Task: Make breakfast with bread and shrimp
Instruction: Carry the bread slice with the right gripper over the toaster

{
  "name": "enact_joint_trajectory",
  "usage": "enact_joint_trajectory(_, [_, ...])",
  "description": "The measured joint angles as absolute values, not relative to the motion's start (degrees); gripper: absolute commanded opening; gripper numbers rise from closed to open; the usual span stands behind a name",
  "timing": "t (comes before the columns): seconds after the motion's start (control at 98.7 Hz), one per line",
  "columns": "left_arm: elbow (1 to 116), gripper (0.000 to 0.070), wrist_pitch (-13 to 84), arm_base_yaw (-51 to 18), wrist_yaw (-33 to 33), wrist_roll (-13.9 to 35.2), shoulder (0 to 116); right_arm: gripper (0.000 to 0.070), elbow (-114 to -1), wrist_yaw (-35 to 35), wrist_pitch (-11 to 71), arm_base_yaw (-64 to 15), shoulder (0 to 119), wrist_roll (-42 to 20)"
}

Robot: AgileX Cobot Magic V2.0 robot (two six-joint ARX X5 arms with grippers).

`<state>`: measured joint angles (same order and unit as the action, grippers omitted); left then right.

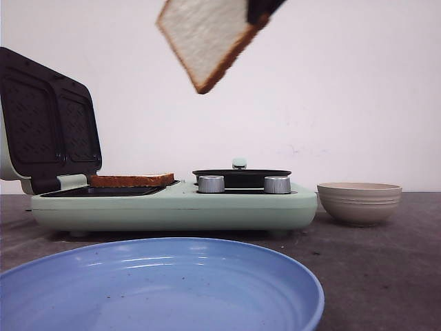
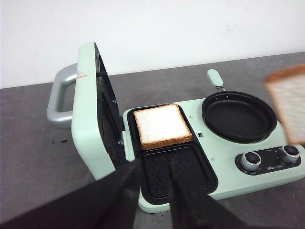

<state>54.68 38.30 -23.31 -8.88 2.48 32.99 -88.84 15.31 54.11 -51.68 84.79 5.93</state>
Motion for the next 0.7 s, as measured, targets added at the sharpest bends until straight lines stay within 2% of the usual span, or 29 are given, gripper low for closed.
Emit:
enact_joint_trajectory(0.213, [54.7,0.008,38.3,-23.3,-8.9,2.5,32.9,0.0006,-98.7,26.6,54.7,-55.2,97.3,12.2])
enact_joint_trajectory(0.405, [54.7,0.008,38.3,-23.3,-8.9,2.5,32.4,0.0007,-104.7,38.0,54.3,-56.5,108.3,15.3])
enact_joint_trajectory(0.699, [54.7,0.008,38.3,-23.3,-9.0,2.2,31.3,0.0007,-106.2,42.0,50.9,-57.0,116.8,17.4])
